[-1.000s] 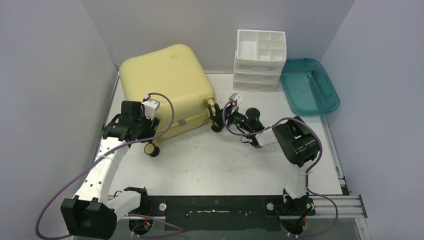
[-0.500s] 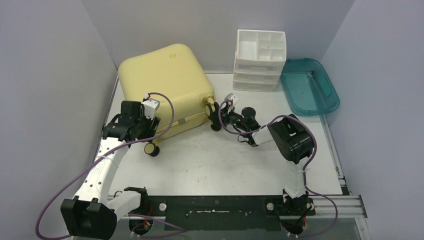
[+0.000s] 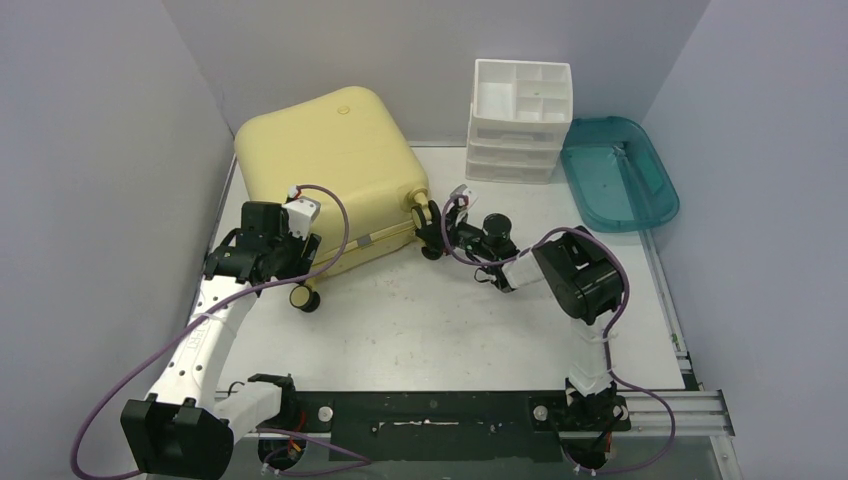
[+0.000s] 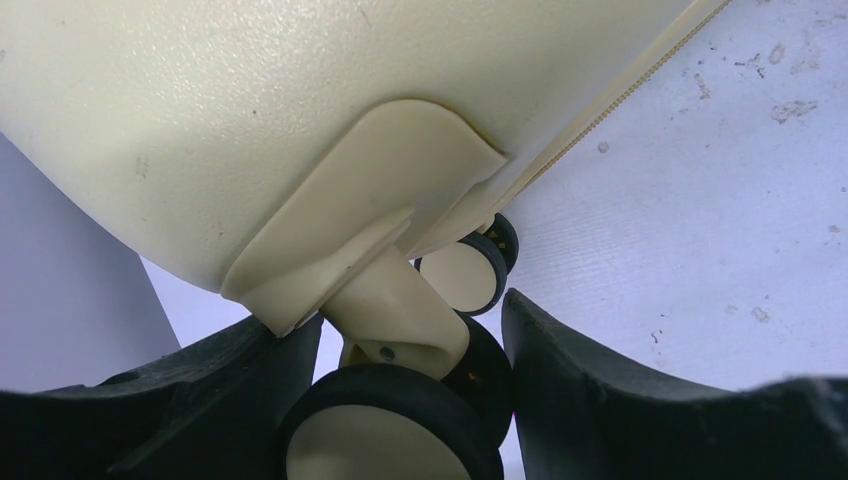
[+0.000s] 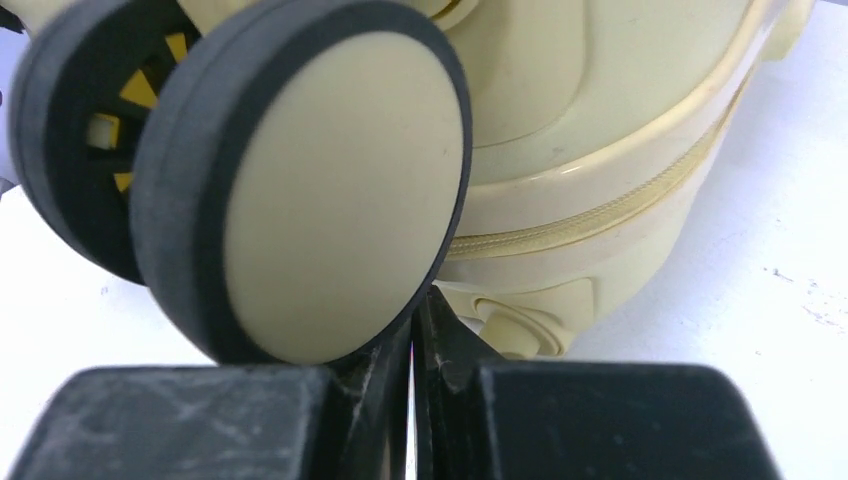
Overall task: Open, take out, and arrange the luggage
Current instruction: Unzip the luggage at the center of the board.
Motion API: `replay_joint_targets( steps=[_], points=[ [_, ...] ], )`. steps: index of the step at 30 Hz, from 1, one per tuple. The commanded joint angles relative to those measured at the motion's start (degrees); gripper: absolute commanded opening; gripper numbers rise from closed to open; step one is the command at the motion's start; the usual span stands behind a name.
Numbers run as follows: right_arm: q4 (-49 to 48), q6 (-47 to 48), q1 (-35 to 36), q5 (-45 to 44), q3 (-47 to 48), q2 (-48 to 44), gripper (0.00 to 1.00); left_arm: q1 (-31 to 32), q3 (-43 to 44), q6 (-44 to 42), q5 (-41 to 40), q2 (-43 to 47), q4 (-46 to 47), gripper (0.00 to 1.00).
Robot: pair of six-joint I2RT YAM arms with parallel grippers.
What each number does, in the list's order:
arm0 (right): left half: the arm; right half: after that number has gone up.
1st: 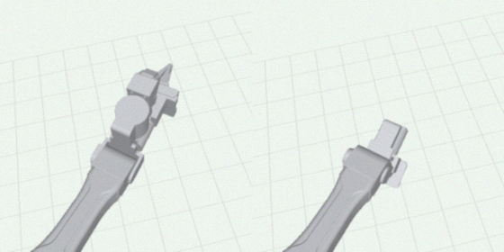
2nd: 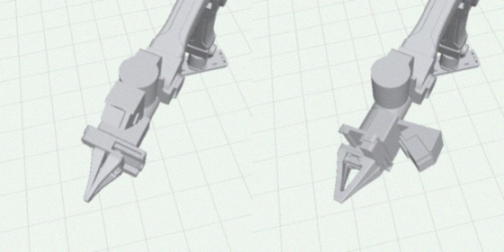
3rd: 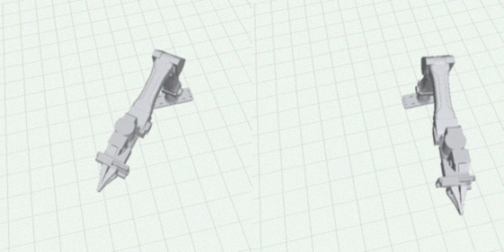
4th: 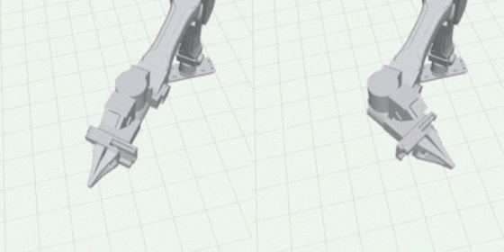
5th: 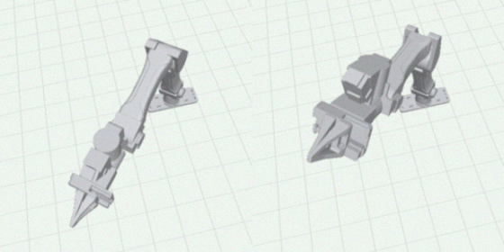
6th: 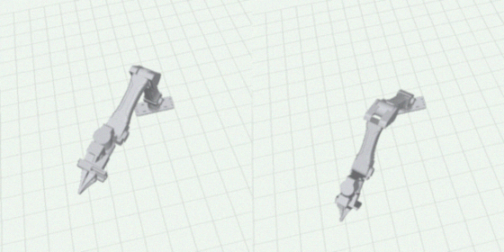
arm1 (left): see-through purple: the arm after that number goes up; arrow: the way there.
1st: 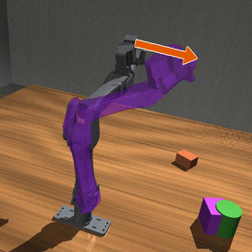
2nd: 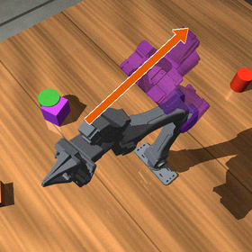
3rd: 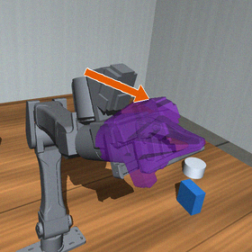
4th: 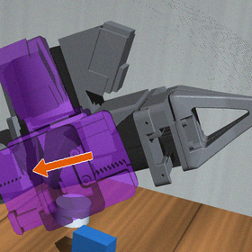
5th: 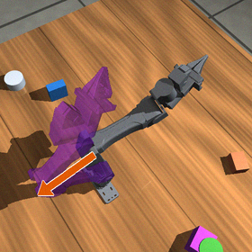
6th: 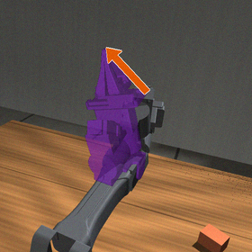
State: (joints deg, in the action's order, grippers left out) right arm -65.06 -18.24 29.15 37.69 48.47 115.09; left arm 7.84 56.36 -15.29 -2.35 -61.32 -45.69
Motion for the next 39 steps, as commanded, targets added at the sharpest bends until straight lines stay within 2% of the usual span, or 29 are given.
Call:
replay_joint_targets(
  steps=[1, 2, 3, 6, 12, 18, 25, 30, 35, 39],
  points=[
    [-11.46, -3.38, -2.48, 2.91, 0.68, -0.81, 0.06, 0.56, 1.03, -1.67, 3.12, 2.13, 2.12, 0.14],
    [-12.86, -4.50, -2.79, 3.81, 0.63, -0.29, 0.19, 0.56, 0.99, -1.70, 3.06, 2.25, 2.02, 0.14],
    [-14.84, -5.87, -3.16, 5.27, 0.78, 0.47, 0.27, 0.56, 0.98, -1.75, 3.05, 2.36, 2.06, 0.14],
    [-20.84, -10.26, -3.73, 8.41, 1.45, 2.92, 0.34, 0.55, 0.97, -2.00, 3.05, 2.53, 1.99, 0.14],
    [-21.81, -13.07, -3.42, 12.74, 4.20, 5.05, 0.37, 0.53, 0.77, -2.29, 2.80, 2.87, 1.99, 0.14],
    [-13.83, -5.97, -3.28, 10.57, 3.39, 3.76, 0.43, 0.57, 0.73, -2.37, 2.87, 2.67, 2.00, 0.14],
    [-13.58, -6.18, -3.39, 10.90, 3.39, 5.39, 0.44, 0.58, 0.51, -2.52, 2.79, 2.87, 2.26, 0.14],
    [-9.12, -3.51, -3.47, 6.90, 2.79, 4.44, 0.44, 0.53, 0.04, -2.72, 2.79, 2.95, 2.59, 0.14],
    [-8.60, -3.32, -4.26, 2.89, 0.39, 3.43, 0.45, 0.54, -0.35, -2.92, 2.79, 3.07, 2.97, 0.14],
    [-7.70, -4.68, -4.36, 4.29, 1.62, 4.55, 0.46, 0.60, -0.64, -2.99, 2.79, 3.03, 3.23, 0.14]
  ],
)
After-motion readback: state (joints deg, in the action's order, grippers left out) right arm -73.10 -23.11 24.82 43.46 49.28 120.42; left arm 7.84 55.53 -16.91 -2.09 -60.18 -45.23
